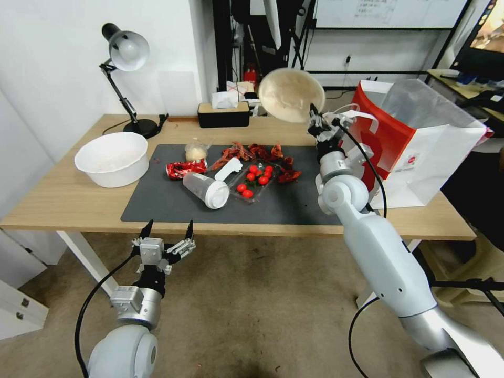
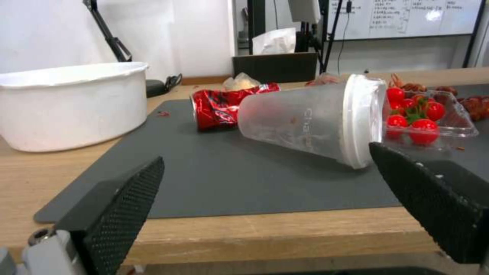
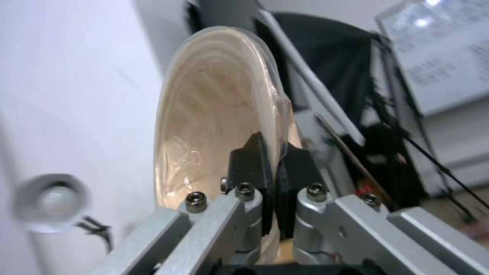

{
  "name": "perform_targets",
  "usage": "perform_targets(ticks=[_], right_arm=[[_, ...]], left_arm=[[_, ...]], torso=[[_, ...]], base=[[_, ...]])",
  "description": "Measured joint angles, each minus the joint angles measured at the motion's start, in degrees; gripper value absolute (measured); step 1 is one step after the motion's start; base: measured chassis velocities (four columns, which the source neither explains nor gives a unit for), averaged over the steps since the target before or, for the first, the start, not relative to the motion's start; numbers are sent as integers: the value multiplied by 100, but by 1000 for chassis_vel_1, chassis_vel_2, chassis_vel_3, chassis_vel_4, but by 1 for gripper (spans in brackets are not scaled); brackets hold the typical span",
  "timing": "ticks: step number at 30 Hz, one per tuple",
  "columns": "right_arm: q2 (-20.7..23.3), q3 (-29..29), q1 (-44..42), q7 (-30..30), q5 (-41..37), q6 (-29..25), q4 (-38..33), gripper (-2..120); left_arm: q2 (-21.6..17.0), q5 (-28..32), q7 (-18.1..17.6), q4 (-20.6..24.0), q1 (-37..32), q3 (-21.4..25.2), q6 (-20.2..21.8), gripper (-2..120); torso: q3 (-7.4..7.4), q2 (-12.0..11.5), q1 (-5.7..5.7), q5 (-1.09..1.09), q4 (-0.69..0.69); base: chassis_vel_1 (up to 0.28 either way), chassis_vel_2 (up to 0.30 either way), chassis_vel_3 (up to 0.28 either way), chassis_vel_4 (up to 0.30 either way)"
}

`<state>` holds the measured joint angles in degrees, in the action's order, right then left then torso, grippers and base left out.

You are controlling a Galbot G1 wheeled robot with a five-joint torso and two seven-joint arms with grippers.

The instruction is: Pick up the trash from the table and place it into the takeout bag.

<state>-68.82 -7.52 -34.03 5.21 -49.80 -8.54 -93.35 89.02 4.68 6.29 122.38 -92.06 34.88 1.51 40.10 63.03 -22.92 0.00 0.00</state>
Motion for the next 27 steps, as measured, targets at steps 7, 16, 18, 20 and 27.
perform_targets(ticks=[7, 16, 18, 20, 27], right_arm=[[292, -465, -130, -13, 658, 472, -810, 0], [1352, -1354, -776, 254, 1641, 1295, -1470, 0], [1541, -1542, -899, 314, 1717, 1360, -1561, 0], [1651, -1704, -991, 341, 1775, 1416, -1616, 0], [1908, -2443, -1321, 324, 2085, 1483, -1653, 0]], left_arm=[[18, -30, 0, -15, 8, -10, 1, 100], [-2, -35, 0, -19, 18, -33, 2, 100], [-8, -35, 0, -19, 20, -41, 3, 100], [-12, -35, 1, -19, 19, -51, 3, 100], [-45, -35, 5, -1, -2, -63, 3, 100]], torso=[[0, 0, 0, 1, 2], [0, 0, 0, 4, -1], [0, 0, 0, 1, -1], [0, 0, 0, 1, 0], [0, 0, 0, 2, -2]], base=[[0, 0, 0, 0], [0, 0, 0, 0], [0, 0, 0, 0], [0, 0, 0, 0], [0, 0, 0, 0]])
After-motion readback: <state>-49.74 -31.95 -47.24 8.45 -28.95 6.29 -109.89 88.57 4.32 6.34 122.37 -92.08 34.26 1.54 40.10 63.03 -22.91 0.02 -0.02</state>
